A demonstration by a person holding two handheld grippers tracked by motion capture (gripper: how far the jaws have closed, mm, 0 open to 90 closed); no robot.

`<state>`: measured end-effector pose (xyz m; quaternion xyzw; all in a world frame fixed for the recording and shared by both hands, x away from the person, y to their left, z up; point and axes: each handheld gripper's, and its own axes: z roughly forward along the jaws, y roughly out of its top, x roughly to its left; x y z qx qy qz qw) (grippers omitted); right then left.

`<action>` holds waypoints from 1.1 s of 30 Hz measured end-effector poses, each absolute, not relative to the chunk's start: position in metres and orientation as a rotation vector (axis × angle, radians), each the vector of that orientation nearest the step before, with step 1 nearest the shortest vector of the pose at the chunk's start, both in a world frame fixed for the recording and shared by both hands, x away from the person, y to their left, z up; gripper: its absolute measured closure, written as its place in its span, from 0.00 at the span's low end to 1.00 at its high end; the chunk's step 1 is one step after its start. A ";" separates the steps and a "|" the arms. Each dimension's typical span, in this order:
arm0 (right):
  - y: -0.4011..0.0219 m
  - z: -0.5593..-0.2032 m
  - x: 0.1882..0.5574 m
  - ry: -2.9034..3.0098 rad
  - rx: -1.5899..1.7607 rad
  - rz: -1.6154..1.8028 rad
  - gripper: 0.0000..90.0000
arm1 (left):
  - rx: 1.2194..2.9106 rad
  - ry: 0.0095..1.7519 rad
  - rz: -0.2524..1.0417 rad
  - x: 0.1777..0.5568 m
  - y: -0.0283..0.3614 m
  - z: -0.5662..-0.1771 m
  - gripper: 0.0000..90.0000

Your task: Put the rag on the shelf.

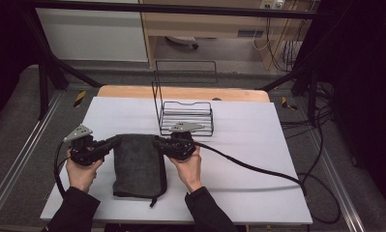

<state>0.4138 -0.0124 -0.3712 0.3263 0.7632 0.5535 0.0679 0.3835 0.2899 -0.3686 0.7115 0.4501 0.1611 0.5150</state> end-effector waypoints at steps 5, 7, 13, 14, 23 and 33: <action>-0.017 -0.363 0.411 2.270 0.967 1.678 0.88 | 1.687 1.040 0.415 0.376 0.286 -0.358 0.90; -0.020 -0.357 0.408 2.254 0.951 1.695 0.88 | 1.675 1.029 0.425 0.374 0.285 -0.354 0.90; -0.024 -0.349 0.404 2.227 0.926 1.717 0.88 | 1.650 1.000 0.445 0.367 0.283 -0.344 0.90; -0.025 -0.346 0.403 2.217 0.916 1.727 0.88 | 1.646 0.995 0.448 0.365 0.283 -0.342 0.90; -0.031 -0.335 0.399 2.173 0.881 1.763 0.88 | 1.613 0.954 0.483 0.358 0.279 -0.328 0.90; -0.043 -0.318 0.395 2.123 0.847 1.776 0.88 | 1.587 0.914 0.494 0.358 0.268 -0.313 0.90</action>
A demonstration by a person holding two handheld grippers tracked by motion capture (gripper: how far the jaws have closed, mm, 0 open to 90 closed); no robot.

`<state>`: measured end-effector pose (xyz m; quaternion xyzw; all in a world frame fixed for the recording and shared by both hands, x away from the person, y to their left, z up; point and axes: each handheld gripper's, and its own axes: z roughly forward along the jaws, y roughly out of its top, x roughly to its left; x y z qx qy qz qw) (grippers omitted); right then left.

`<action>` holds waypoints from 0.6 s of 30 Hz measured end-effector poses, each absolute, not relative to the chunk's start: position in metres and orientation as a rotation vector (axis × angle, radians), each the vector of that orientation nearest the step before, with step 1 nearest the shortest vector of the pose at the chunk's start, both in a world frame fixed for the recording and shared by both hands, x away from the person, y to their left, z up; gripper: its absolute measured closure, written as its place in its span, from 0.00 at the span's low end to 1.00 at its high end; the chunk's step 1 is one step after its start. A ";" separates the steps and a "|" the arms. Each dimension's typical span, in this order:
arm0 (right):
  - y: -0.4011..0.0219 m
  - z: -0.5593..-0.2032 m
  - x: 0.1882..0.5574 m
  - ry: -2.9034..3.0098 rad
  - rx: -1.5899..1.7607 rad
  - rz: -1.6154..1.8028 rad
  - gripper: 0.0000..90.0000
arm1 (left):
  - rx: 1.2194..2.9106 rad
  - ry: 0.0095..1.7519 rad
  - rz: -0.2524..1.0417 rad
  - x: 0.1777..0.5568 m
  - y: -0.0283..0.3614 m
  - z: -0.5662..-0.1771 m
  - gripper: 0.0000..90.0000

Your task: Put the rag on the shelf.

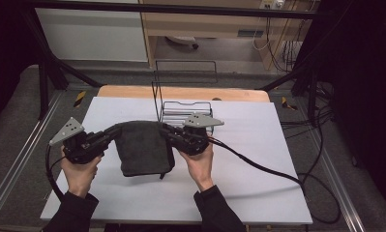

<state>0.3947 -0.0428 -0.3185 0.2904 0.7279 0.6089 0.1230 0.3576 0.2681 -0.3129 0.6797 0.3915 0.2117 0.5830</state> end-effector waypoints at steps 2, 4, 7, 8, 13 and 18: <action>-0.048 -0.312 0.393 2.104 0.841 1.774 0.88 | 1.579 0.902 0.496 0.358 0.264 -0.309 0.90; -0.050 -0.309 0.393 2.097 0.837 1.773 0.88 | 1.571 0.890 0.500 0.359 0.261 -0.306 0.90; -0.056 -0.302 0.392 2.074 0.831 1.769 0.88 | 1.554 0.879 0.496 0.361 0.254 -0.300 0.90; -0.058 -0.300 0.392 2.068 0.832 1.766 0.88 | 1.550 0.874 0.495 0.362 0.252 -0.298 0.90; -0.069 -0.288 0.391 2.030 0.824 1.763 0.88 | 1.532 0.845 0.497 0.366 0.242 -0.288 0.90; -0.079 -0.277 0.390 1.993 0.816 1.757 0.88 | 1.522 0.819 0.505 0.370 0.231 -0.278 0.90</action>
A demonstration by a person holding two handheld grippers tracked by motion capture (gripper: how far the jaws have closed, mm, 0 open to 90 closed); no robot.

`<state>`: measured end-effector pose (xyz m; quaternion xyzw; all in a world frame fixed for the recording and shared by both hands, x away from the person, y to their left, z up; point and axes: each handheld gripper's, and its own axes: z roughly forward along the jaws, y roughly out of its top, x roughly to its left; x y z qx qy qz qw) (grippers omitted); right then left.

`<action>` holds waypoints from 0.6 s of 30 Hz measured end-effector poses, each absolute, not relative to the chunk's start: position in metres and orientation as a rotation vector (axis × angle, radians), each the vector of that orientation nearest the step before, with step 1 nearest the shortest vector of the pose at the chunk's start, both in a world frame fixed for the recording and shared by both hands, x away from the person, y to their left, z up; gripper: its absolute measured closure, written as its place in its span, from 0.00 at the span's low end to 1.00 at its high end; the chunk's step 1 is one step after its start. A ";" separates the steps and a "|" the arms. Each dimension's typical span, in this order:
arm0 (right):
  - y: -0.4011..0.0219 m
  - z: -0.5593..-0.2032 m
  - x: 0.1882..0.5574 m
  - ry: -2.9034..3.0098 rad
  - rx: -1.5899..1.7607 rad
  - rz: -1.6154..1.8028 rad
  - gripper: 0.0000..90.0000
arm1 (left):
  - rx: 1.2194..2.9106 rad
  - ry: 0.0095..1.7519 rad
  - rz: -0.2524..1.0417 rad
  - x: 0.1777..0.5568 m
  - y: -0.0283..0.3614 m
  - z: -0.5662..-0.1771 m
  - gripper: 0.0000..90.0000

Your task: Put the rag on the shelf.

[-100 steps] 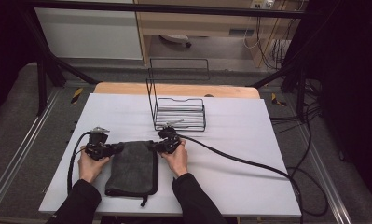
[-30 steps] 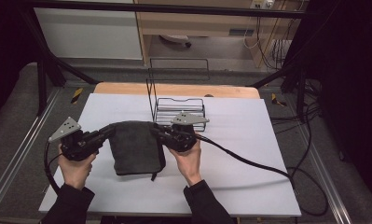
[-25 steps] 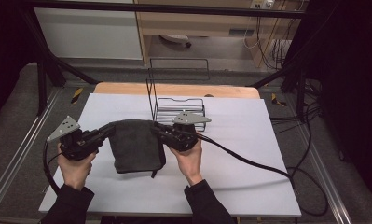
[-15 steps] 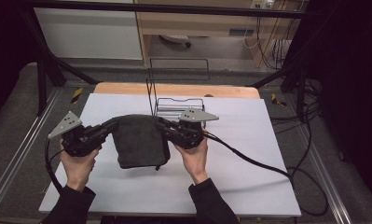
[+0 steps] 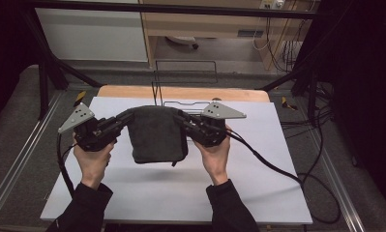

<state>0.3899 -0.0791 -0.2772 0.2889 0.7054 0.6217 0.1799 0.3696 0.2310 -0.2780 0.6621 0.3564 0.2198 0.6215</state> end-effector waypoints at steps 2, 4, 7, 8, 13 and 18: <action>-0.083 -0.273 0.389 1.979 0.816 1.758 0.88 | 1.513 0.809 0.508 0.371 0.227 -0.275 0.90; -0.086 -0.270 0.389 1.966 0.815 1.756 0.88 | 1.507 0.801 0.509 0.372 0.224 -0.272 0.90; -0.091 -0.265 0.389 1.950 0.810 1.752 0.88 | 1.496 0.791 0.507 0.374 0.219 -0.269 0.90; -0.092 -0.264 0.389 1.941 0.814 1.753 0.88 | 1.488 0.790 0.506 0.375 0.217 -0.267 0.90; -0.099 -0.253 0.388 1.907 0.803 1.747 0.88 | 1.471 0.775 0.509 0.380 0.209 -0.258 0.90; -0.105 -0.241 0.387 1.876 0.793 1.746 0.88 | 1.442 0.758 0.514 0.384 0.201 -0.249 0.90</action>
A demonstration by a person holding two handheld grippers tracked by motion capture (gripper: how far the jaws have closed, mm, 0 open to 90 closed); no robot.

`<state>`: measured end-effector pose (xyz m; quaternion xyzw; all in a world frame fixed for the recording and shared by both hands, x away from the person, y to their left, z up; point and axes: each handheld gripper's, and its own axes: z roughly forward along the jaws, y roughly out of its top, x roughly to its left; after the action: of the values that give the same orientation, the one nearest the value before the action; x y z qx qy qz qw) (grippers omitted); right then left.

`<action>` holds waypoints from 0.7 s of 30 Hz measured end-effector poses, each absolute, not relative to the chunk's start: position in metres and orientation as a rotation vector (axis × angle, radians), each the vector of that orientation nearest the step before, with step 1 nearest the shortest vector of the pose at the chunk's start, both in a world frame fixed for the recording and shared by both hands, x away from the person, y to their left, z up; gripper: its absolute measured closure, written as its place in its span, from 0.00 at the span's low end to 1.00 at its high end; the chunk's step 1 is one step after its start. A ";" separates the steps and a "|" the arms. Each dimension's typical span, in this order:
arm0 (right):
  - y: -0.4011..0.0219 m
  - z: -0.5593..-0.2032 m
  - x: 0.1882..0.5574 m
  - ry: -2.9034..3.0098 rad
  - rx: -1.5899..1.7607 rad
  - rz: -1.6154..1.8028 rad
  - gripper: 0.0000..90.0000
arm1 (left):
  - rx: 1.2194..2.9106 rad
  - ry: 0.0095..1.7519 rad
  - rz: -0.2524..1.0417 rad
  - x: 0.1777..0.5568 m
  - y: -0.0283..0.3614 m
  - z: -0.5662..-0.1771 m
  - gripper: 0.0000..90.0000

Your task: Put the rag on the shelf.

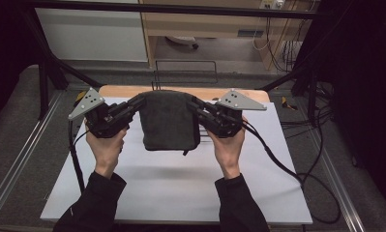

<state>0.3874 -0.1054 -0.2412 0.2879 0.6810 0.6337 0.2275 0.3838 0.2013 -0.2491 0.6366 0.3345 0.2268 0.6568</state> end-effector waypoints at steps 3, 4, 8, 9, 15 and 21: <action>-0.109 -0.235 0.387 1.858 0.787 1.743 0.88 | 1.431 0.747 0.515 0.386 0.198 -0.245 0.90; -0.110 -0.232 0.387 1.852 0.787 1.743 0.88 | 1.424 0.745 0.515 0.387 0.196 -0.243 0.90; -0.114 -0.224 0.388 1.826 0.786 1.748 0.88 | 1.408 0.731 0.518 0.390 0.191 -0.234 0.90; -0.115 -0.223 0.388 1.817 0.782 1.751 0.88 | 1.409 0.725 0.525 0.391 0.190 -0.232 0.90; -0.121 -0.212 0.390 1.782 0.782 1.767 0.88 | 1.393 0.702 0.537 0.395 0.183 -0.219 0.90; -0.124 -0.199 0.393 1.754 0.779 1.768 0.88 | 1.367 0.694 0.541 0.401 0.179 -0.207 0.90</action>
<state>0.3929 -0.1239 -0.1990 0.2879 0.6486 0.6536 0.2631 0.4013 0.1792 -0.2073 0.6107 0.3101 0.2415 0.6875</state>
